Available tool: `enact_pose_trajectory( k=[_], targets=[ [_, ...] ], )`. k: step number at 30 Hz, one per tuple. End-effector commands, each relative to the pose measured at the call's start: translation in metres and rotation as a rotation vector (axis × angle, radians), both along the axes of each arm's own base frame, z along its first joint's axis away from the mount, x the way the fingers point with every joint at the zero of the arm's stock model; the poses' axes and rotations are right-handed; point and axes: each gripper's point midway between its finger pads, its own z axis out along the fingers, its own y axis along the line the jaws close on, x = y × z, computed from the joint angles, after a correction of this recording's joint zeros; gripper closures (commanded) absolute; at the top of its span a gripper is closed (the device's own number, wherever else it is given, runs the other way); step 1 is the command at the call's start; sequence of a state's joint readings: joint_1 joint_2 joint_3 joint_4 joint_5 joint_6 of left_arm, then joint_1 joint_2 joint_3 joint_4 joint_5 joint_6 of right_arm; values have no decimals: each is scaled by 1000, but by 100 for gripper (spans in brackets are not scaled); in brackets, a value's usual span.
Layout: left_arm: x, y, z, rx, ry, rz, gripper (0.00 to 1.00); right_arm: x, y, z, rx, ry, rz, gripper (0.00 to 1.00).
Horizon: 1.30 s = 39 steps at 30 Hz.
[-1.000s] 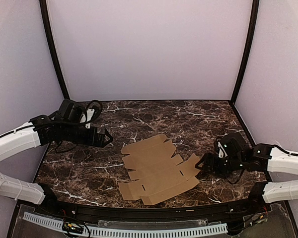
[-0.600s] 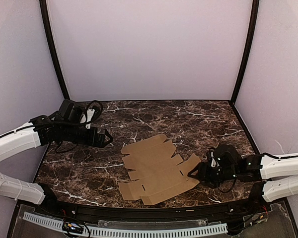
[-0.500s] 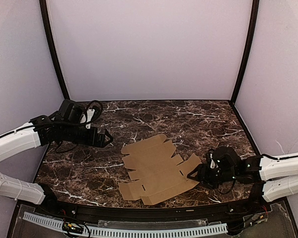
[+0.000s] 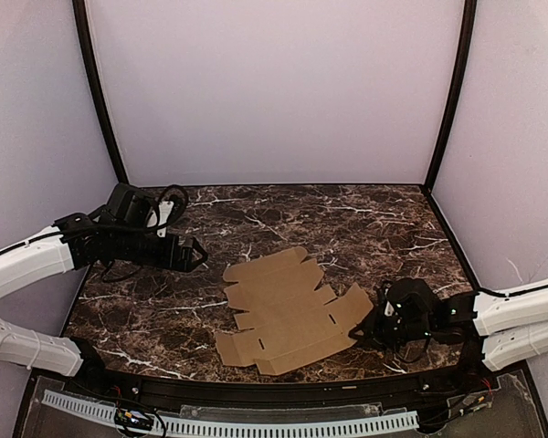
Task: Fold the paper box
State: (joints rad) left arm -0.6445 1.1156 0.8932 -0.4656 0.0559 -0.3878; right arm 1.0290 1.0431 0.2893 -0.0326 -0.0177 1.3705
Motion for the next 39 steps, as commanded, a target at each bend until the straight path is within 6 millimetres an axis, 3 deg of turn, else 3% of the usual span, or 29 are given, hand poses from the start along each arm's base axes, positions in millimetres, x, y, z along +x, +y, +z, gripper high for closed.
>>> enact_pose_trajectory(
  k=[1,2,7,11,16,25,32,39],
  targets=[
    [-6,2,2,-3,-6,-7,0,5,0,5,10,-46,-16,95],
    [-5,2,4,-3,-12,-4,0,6,-1,6,7,-53,-18,100],
    [-3,8,11,20,-40,7,0,14,3,25,-28,-122,18,100],
    [-2,9,26,35,-70,-13,0,28,12,59,-65,-240,80,100],
    [1,5,60,36,-138,-60,0,42,36,108,-124,-403,243,100],
    [-2,-6,119,16,-251,-179,0,45,70,172,-149,-561,547,100],
    [-12,-40,146,-85,-321,-378,0,51,77,204,-113,-591,704,100],
    [-14,-74,160,-175,-351,-554,7,59,79,209,-71,-538,825,100]
  ],
)
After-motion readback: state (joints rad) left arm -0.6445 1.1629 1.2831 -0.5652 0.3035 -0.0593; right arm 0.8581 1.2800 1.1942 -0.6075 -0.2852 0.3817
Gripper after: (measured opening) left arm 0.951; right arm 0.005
